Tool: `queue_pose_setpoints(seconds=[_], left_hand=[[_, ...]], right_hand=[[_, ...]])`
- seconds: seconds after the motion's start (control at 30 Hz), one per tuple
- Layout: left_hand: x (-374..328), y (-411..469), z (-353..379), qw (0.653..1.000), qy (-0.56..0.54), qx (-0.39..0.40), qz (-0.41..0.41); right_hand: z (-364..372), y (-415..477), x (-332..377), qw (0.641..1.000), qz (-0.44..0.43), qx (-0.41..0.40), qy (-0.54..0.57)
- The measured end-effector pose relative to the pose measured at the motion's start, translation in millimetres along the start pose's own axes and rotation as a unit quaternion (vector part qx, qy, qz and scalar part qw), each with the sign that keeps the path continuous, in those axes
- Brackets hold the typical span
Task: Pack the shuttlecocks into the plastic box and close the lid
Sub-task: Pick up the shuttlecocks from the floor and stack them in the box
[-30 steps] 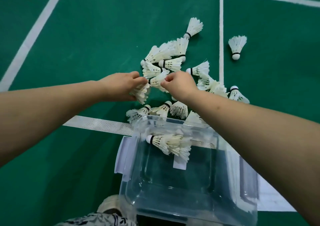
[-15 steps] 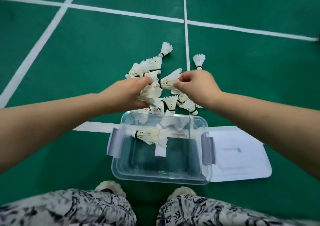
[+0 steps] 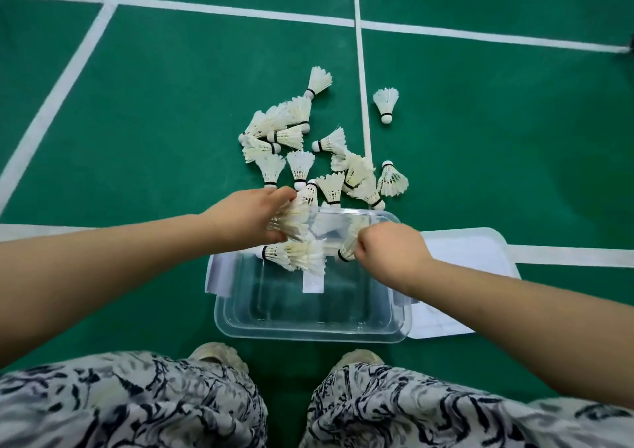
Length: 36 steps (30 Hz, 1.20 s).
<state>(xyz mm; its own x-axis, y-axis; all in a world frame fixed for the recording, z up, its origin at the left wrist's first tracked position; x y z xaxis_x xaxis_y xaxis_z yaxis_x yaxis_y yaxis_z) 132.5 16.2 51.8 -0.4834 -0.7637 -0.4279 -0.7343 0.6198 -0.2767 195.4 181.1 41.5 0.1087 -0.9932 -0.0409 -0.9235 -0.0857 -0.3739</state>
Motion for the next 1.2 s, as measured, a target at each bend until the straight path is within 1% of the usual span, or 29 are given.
queue_pose_setpoints(seconds=[0.13,0.27,0.37,0.5,0.57,0.77,0.83,0.87,0.9,0.93,1.0,1.07,1.13,1.2], left_hand=[[2.8,1.3,12.7,0.999,-0.038,0.017,-0.006],[9.0,2.3,21.8,0.998,-0.059,0.021,-0.012],[10.8,4.0,27.5,0.998,-0.062,0.021,-0.008],[7.6,5.9,36.2,0.997,-0.057,0.05,0.004],[6.1,7.4,40.2,0.996,-0.051,0.069,0.008],[4.9,7.1,47.8,0.994,-0.055,0.091,-0.008],[2.5,7.0,50.0,0.994,-0.057,0.097,-0.016],[1.1,7.4,50.6,0.993,-0.058,0.097,-0.019],[-1.4,8.1,50.8,0.993,-0.059,0.097,-0.019],[-4.1,9.0,51.0,0.993,-0.06,0.096,-0.02],[-11.6,11.5,50.1,0.994,-0.065,0.087,-0.02],[-22.0,15.1,48.7,0.995,-0.071,0.073,-0.013],[-33.1,19.0,46.2,0.995,-0.08,0.057,-0.004],[-44.1,21.8,45.1,0.996,-0.078,0.05,0.006]], right_hand=[[30.0,16.8,3.0,0.999,0.007,0.042,0.033],[63.7,28.5,0.1,0.987,0.064,0.082,0.121],[80.7,35.1,-2.0,0.964,0.112,0.102,0.22],[96.9,42.7,6.4,0.921,0.14,0.137,0.336],[104.5,46.4,8.3,0.906,0.149,0.156,0.363],[111.9,43.9,5.7,0.887,0.172,0.18,0.39],[105.8,39.7,7.2,0.879,0.182,0.167,0.407],[100.2,36.2,6.5,0.87,0.196,0.152,0.426],[93.2,32.3,4.9,0.861,0.209,0.129,0.445],[83.7,28.0,2.9,0.863,0.211,0.097,0.449],[57.5,17.3,3.7,0.886,0.167,0.023,0.432],[32.2,1.7,11.6,0.897,0.097,-0.029,0.43],[16.2,-13.3,19.3,0.912,0.045,-0.049,0.406],[13.1,-23.7,23.6,0.929,0.016,-0.051,0.367]])
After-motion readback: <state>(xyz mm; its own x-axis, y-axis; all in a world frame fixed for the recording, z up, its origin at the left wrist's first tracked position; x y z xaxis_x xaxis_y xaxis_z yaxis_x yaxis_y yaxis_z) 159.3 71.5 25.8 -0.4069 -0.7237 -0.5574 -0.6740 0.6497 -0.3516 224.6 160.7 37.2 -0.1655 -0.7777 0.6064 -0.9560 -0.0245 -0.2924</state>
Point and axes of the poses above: each hand's wrist, its own y-axis towards the middle knuckle, its own z-axis out of the palm, x = y × z, the point moved 7 cm from there along y, towards the middle knuckle, and after that the axes turned 8 degrees about -y, right-handed, at the moved point
